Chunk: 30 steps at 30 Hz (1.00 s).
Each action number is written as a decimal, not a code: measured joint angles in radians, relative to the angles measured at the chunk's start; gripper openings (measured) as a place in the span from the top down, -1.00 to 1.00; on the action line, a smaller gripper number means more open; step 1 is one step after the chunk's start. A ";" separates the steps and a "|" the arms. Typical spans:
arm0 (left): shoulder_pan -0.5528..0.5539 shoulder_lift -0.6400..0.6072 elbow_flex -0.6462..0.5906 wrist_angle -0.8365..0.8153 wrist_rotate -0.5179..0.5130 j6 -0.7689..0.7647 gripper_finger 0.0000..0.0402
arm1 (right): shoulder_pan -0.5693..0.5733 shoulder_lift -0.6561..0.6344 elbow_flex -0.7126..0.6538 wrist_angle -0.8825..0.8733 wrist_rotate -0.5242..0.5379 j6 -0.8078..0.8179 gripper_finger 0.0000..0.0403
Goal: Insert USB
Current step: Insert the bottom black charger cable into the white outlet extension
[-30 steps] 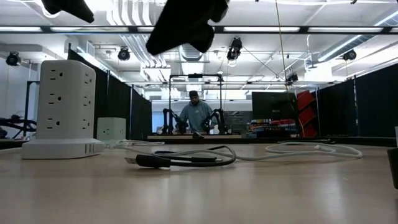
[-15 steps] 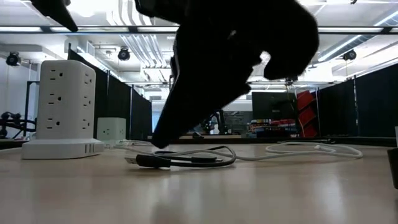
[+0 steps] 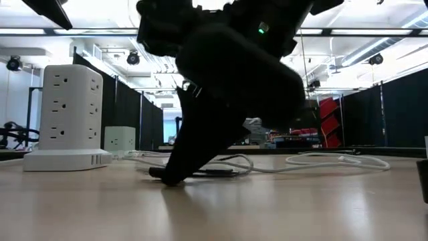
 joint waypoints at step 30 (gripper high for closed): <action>0.000 -0.001 -0.021 -0.010 -0.028 -0.015 0.67 | -0.012 0.006 0.000 -0.001 0.063 0.030 0.33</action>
